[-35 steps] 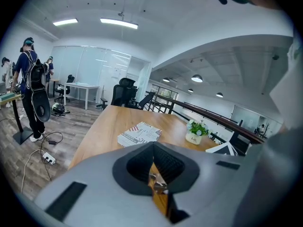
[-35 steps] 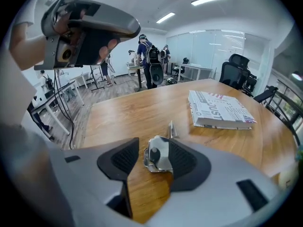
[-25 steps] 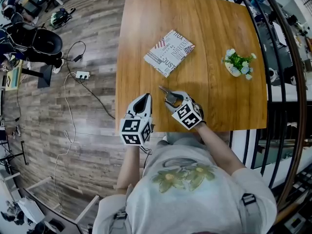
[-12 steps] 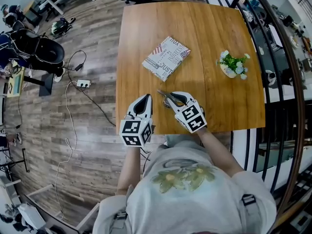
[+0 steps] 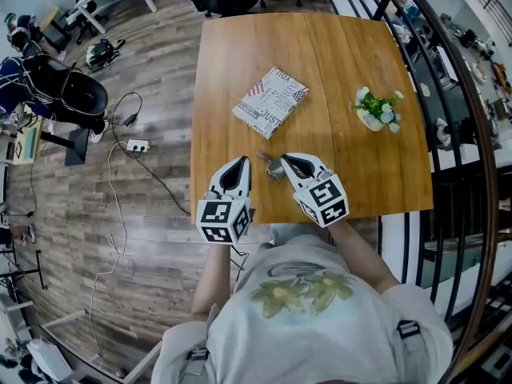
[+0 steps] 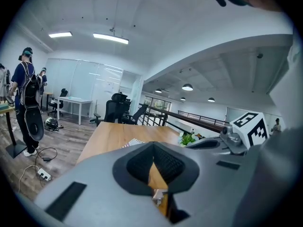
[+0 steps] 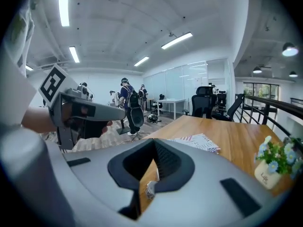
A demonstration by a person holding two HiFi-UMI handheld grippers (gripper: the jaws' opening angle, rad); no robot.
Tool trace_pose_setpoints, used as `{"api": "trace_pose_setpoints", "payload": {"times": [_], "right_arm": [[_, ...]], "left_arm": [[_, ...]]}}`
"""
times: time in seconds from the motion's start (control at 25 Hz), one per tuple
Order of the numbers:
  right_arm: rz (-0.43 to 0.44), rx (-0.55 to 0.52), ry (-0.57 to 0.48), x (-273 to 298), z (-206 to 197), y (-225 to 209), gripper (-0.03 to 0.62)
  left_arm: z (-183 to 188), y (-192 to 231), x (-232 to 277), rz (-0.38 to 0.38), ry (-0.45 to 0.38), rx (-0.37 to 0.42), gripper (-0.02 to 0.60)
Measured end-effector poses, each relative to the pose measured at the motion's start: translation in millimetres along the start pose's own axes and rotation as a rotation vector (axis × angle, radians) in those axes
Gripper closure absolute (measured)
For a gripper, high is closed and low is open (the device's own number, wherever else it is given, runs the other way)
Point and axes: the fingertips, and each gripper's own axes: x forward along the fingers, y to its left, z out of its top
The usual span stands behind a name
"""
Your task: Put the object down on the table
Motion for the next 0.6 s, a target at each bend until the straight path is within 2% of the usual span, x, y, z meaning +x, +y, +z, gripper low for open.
{"api": "trace_pose_setpoints", "payload": {"times": [0.32, 0.6], "right_arm": [[0.001, -0.022, -0.062, -22, 27, 8, 0.586], [0.004, -0.008, -0.076, -34, 32, 13, 0.588]], "left_arm": [[15, -11, -11, -0.014, -0.036, 0.012, 0.568], [15, -18, -19, -0.022, -0.044, 0.013, 0.568]]}}
